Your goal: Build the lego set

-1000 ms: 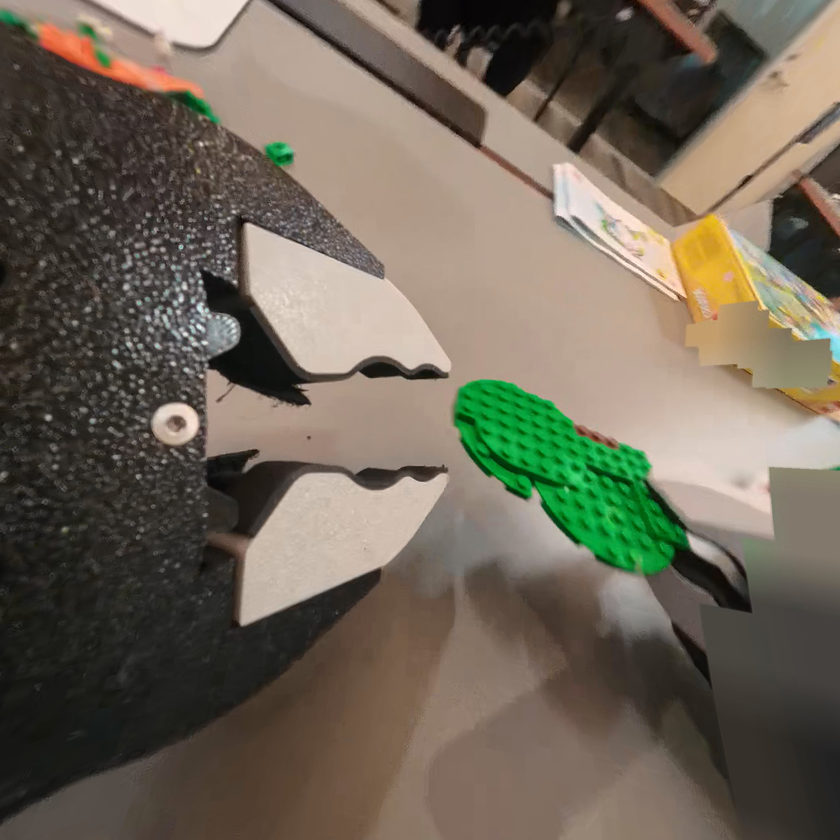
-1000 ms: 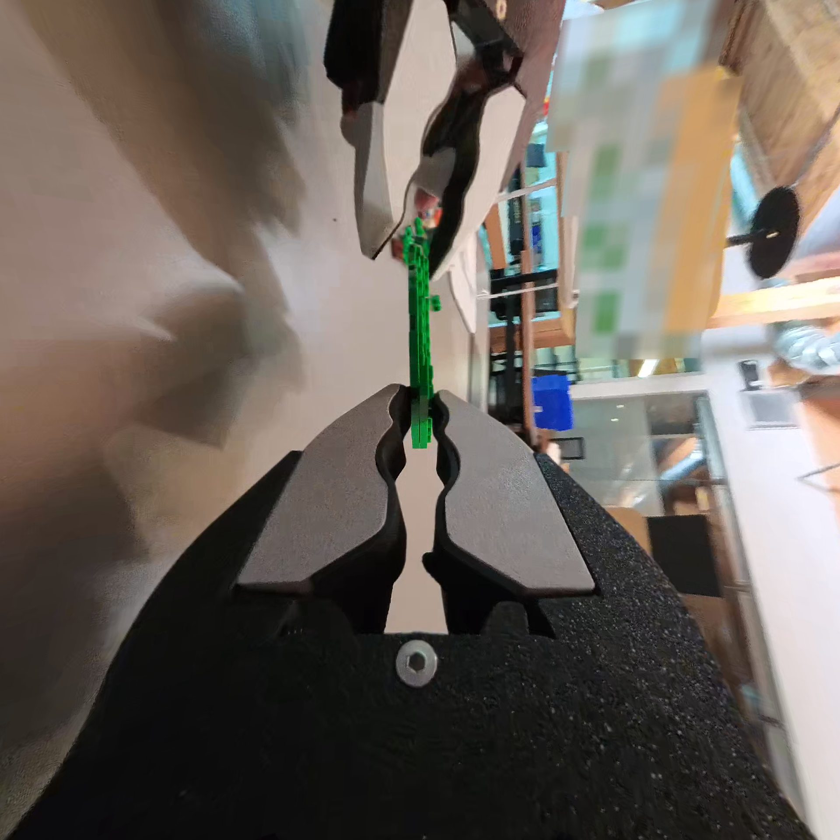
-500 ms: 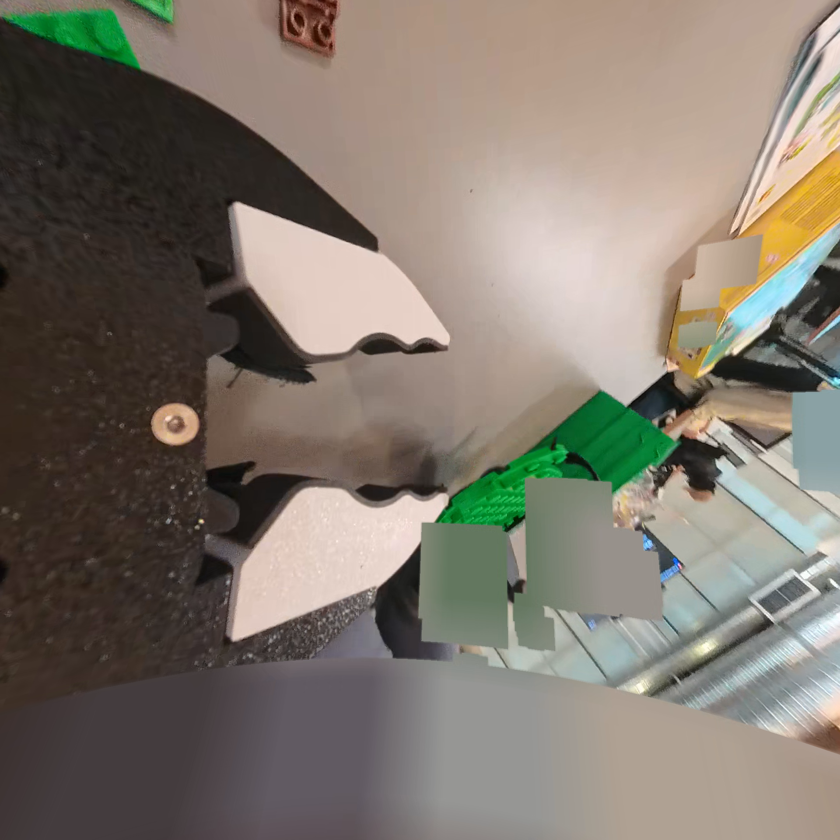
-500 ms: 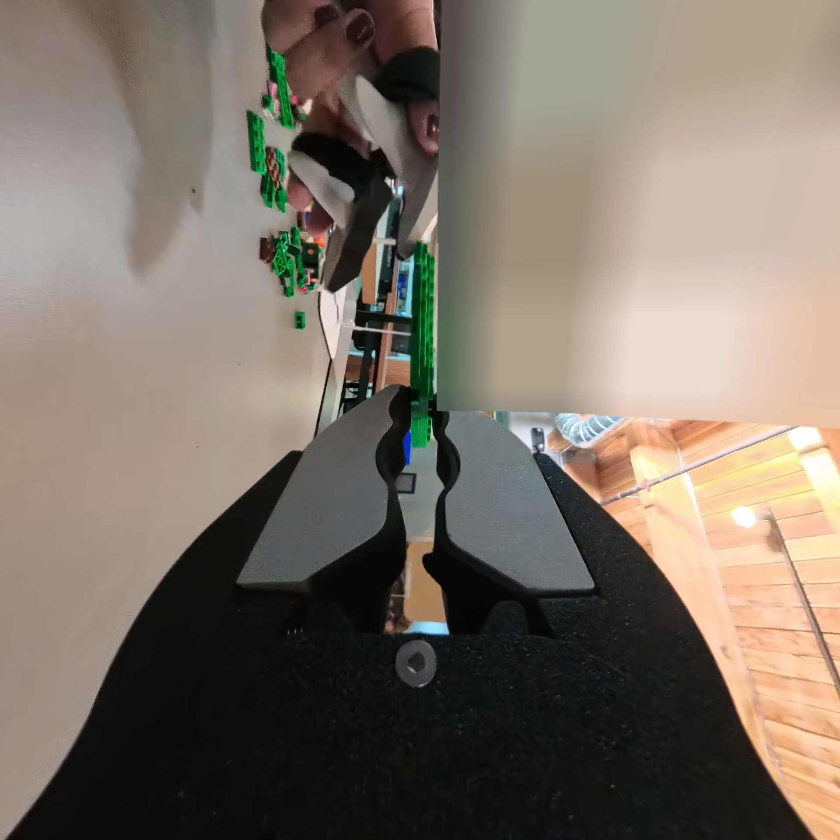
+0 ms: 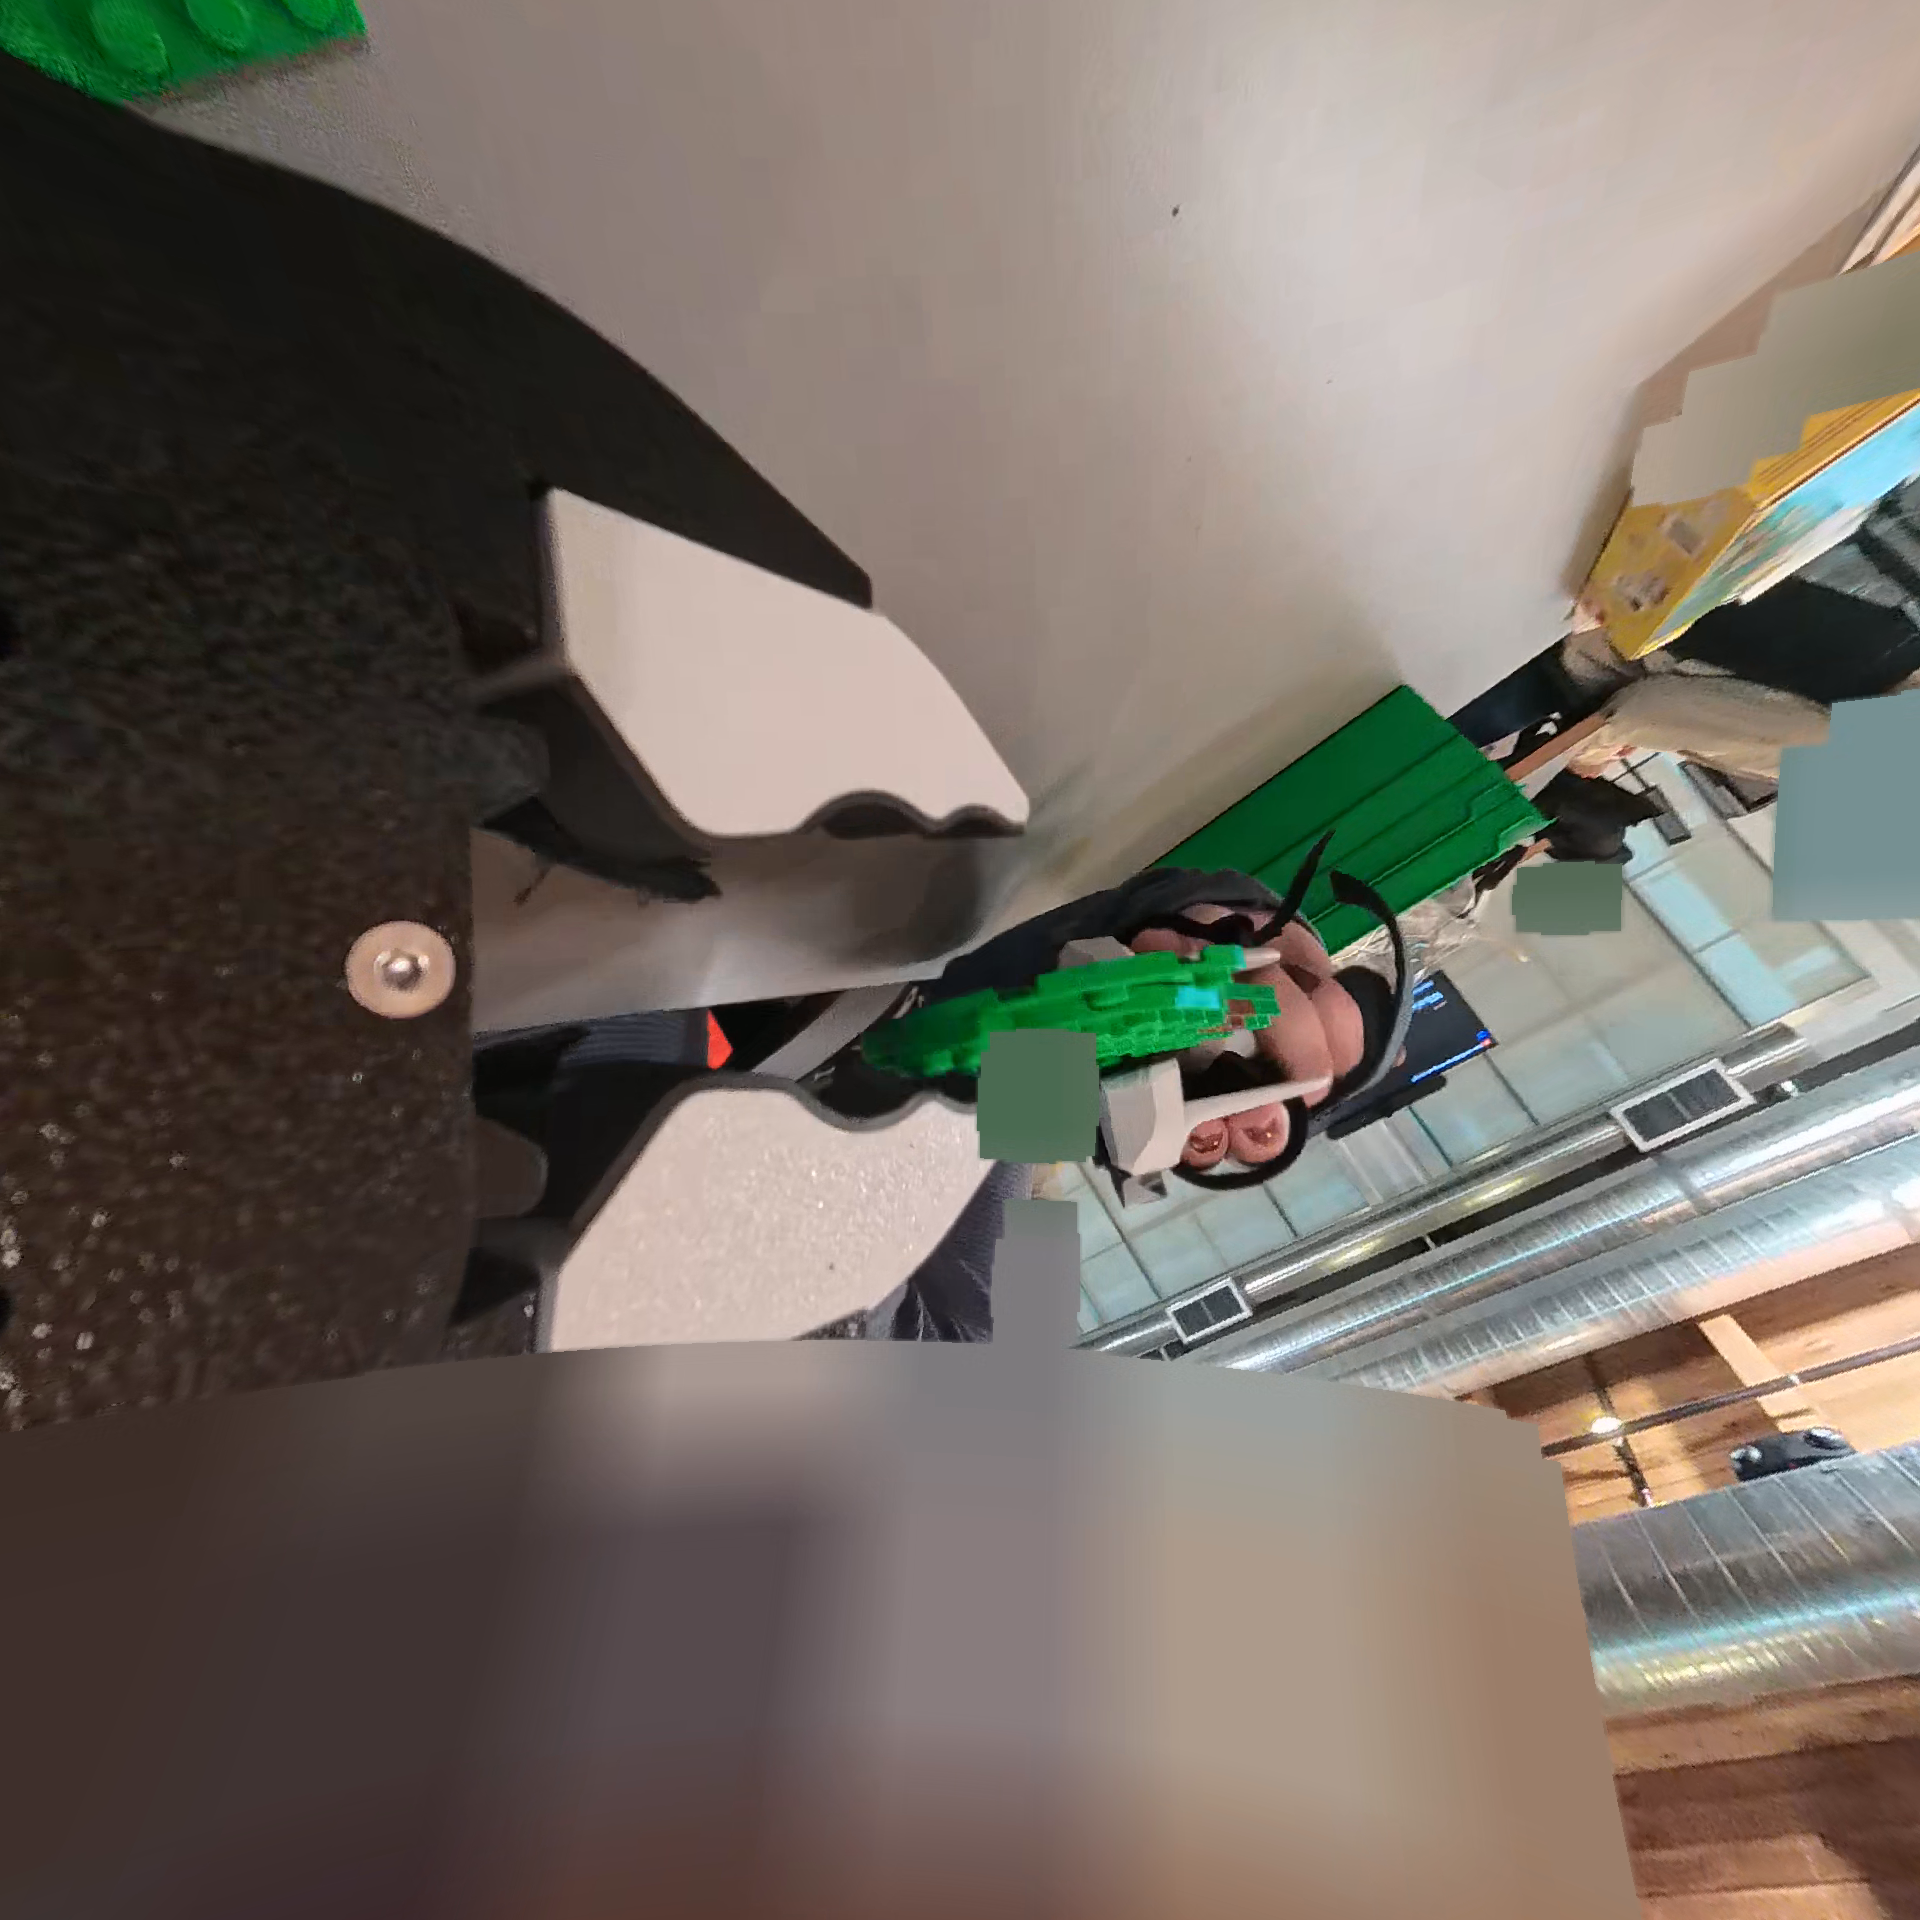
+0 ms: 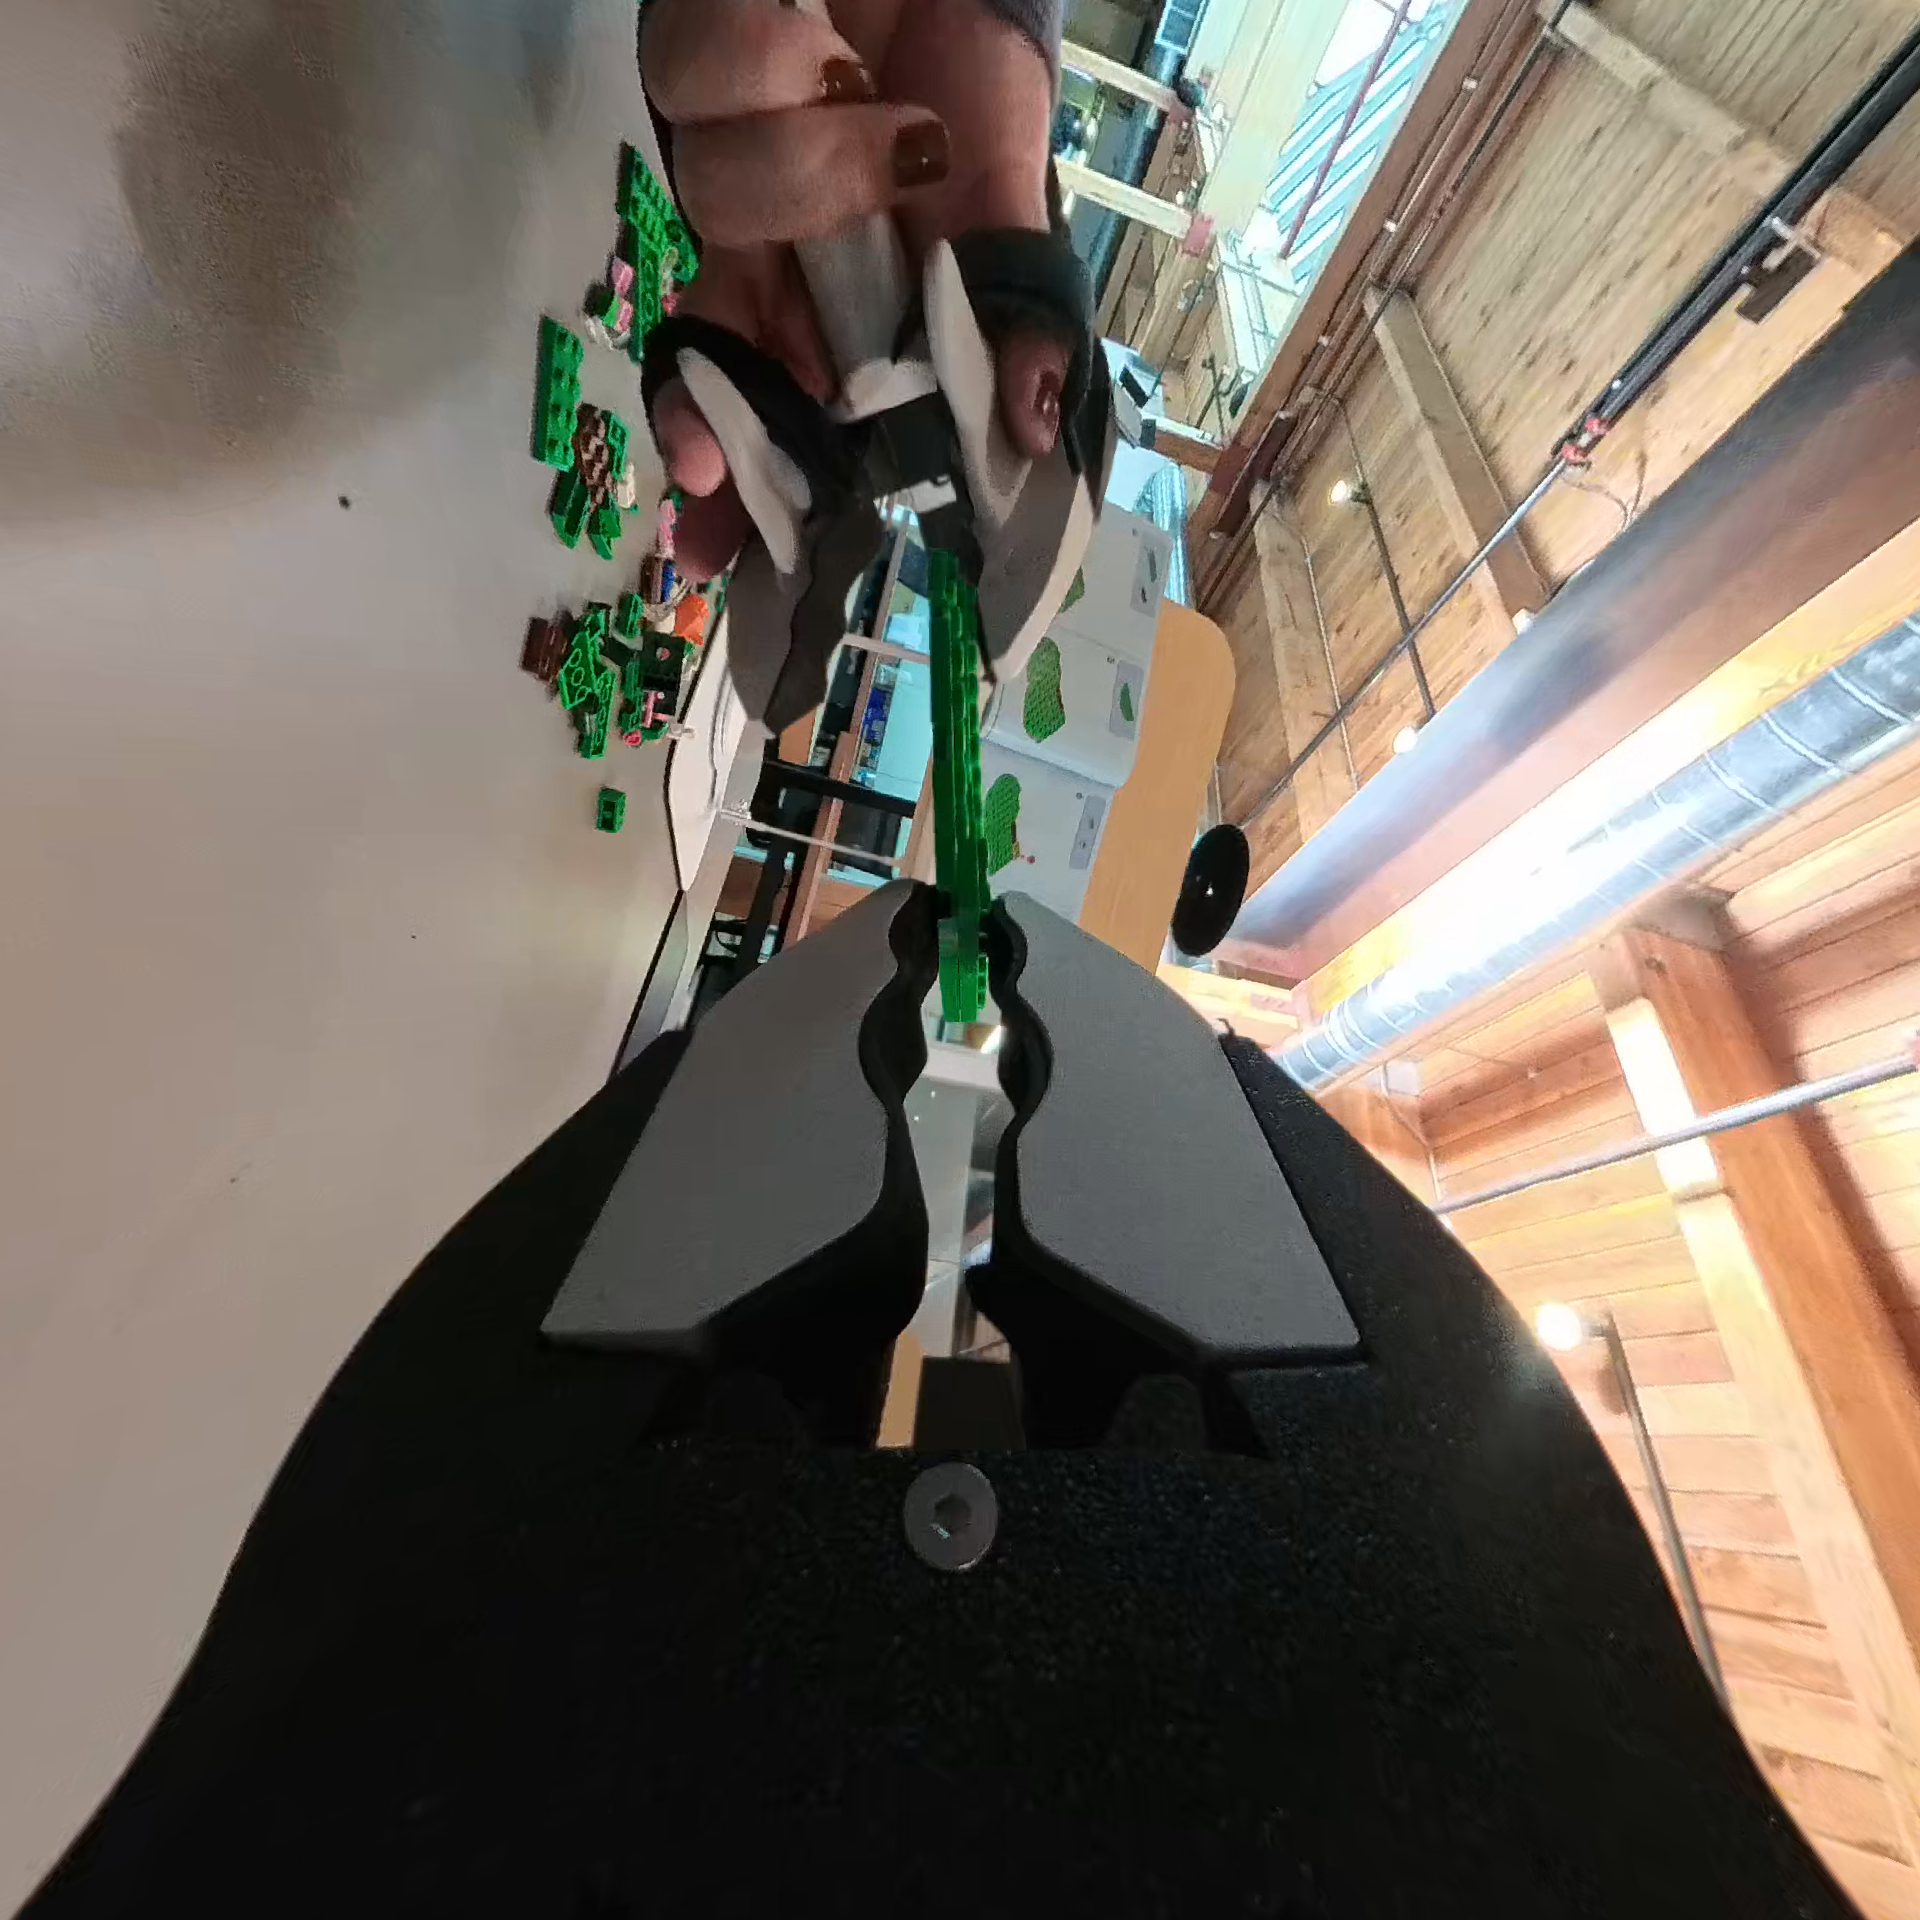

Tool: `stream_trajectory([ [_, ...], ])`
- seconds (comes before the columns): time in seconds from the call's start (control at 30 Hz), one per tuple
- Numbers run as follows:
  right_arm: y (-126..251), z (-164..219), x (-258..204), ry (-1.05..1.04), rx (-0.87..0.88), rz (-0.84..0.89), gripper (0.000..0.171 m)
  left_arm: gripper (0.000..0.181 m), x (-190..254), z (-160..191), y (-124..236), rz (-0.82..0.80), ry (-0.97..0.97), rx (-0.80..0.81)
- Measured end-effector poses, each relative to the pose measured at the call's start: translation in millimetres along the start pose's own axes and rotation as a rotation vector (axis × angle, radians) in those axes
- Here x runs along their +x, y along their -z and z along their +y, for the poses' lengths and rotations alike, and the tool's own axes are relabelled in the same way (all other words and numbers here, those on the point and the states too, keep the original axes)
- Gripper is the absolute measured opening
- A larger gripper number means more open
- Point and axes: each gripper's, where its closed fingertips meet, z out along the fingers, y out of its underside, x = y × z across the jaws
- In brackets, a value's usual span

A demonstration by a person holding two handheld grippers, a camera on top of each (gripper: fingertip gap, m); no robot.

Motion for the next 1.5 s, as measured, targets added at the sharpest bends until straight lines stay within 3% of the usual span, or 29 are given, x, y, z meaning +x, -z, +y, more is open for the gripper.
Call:
stream_trajectory([
  [0.13,-8,-2,-5,0.045,0.003,-0.018,0.008,0.010,6,-7,8,0.097,0.061,0.039],
  [0.33,-25,3,-7,0.008,-0.022,-0.036,0.011,0.008,-1,-21,23,0.086,0.074,0.130],
  [0.47,-32,11,-9,-0.099,-0.054,-0.057,0.031,0.008,-7,-38,41,0.042,0.067,0.233],
  [0.73,-33,23,-24,-0.455,-0.100,-0.102,0.039,0.008,-12,-52,61,-0.029,0.023,0.324],
  [0.9,-44,34,-23,-0.920,-0.093,-0.032,0.041,0.008,-18,-64,76,-0.085,-0.017,0.366],
  [1.07,-68,72,-25,-1.344,-0.104,0.168,0.045,0.008,-26,-80,90,-0.104,-0.052,0.381],
  [1.3,-115,126,-37,-1.641,-0.154,0.375,0.047,0.008,-32,-101,97,-0.040,-0.107,0.380],
  [1.5,-139,121,-35,-1.590,-0.107,0.345,0.045,0.007,-29,-103,116,-0.045,-0.153,0.502],
])
